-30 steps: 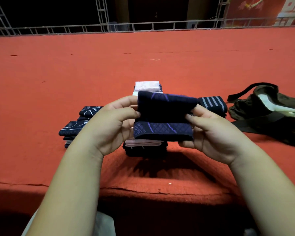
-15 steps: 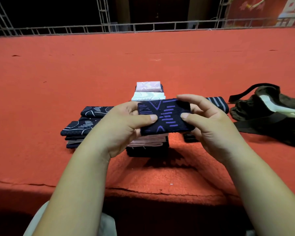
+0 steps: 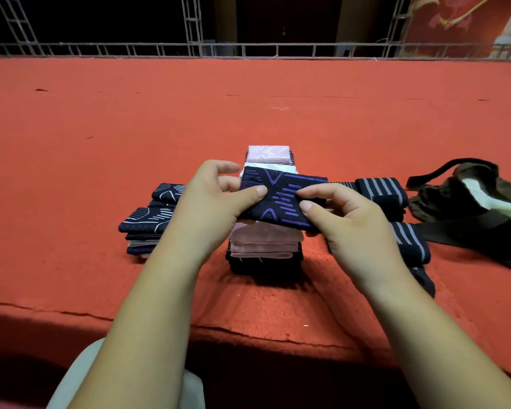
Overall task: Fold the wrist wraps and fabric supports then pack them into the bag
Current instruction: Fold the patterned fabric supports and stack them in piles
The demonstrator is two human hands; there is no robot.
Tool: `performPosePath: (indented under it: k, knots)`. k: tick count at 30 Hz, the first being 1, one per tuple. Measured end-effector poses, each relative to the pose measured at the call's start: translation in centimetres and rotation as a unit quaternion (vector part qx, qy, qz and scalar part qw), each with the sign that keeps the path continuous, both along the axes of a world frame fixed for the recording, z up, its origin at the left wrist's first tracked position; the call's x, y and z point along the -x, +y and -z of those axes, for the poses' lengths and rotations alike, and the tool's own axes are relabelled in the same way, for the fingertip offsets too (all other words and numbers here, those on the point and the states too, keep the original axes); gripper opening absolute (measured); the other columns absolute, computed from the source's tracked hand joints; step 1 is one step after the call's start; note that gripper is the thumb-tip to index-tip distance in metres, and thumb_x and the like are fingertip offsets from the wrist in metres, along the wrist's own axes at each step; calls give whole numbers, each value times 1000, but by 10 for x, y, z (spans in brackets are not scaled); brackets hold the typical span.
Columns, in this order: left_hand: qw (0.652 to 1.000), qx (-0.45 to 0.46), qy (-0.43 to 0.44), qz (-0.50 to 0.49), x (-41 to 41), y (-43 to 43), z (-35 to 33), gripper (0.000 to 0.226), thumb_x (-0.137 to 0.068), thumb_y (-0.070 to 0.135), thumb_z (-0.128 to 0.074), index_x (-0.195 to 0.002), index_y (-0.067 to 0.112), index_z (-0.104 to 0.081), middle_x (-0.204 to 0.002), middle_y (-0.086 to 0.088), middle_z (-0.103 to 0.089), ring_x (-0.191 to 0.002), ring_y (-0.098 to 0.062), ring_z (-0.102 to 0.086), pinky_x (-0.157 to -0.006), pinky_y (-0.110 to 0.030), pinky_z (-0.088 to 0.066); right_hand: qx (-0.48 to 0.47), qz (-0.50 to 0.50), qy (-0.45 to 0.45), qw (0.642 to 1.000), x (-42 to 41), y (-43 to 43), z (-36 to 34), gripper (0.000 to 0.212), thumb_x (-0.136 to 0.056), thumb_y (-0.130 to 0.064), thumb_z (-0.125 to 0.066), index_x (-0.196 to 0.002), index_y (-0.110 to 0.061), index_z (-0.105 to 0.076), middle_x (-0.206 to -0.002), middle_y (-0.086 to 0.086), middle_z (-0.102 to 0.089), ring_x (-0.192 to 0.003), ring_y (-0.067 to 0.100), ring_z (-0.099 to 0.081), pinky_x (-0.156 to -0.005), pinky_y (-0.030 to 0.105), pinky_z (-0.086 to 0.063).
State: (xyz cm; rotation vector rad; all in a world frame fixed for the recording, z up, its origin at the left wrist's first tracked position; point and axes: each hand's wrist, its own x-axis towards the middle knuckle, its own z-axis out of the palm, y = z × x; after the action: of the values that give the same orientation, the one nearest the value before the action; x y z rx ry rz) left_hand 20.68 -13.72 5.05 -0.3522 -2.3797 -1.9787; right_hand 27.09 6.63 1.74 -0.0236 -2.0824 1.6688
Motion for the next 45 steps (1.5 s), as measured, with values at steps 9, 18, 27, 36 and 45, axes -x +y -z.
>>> performPosePath:
  k: [9, 18, 27, 36, 45]
  knots:
    - [994, -83, 26, -61, 36, -64, -1, 49, -85, 21, -84, -126, 25, -58, -127, 7, -74, -108, -12, -77, -94, -42, -60, -91, -41, -24, 995, 49, -64, -39, 30, -100, -15, -69, -125, -30, -78, -122, -15, -73, -98, -5, -71, -85, 13, -54]
    - [985, -39, 49, -158, 89, -123, 1, 30, -82, 34, -73, -112, 33, -76, -115, 10, -79, -108, -16, -76, -105, -49, -57, -147, -76, -77, 983, 146, -135, -41, 43, -86, -29, -65, -127, -24, -78, -127, -6, -75, -106, 21, -77, -105, 45, -57]
    - [989, 52, 6, -140, 125, -148, 33, 14, -105, 31, -63, -106, 37, -77, -104, 20, -78, -98, -4, -73, -105, -40, -56, -147, -67, -155, 975, 222, -165, -5, 32, -95, -10, -67, -123, -22, -78, -115, -2, -77, -93, 23, -79, -94, 47, -63]
    - [987, 87, -94, -95, 132, -154, 49, 73, -91, 88, -38, -117, 32, -79, -121, 15, -76, -115, -12, -71, -115, -45, -47, -441, -83, -262, 854, 224, -173, 4, 39, -104, -15, -55, -139, -26, -69, -140, 5, -69, -127, 28, -64, -99, 28, -50]
    - [989, 56, -45, -130, 121, -152, 42, 58, -103, 72, -43, -111, 26, -77, -113, 17, -75, -108, -4, -69, -105, -36, -52, -495, -123, -264, 818, 196, -169, -32, 42, -104, -9, -48, -140, -17, -68, -137, 8, -71, -120, 31, -68, -99, 33, -55]
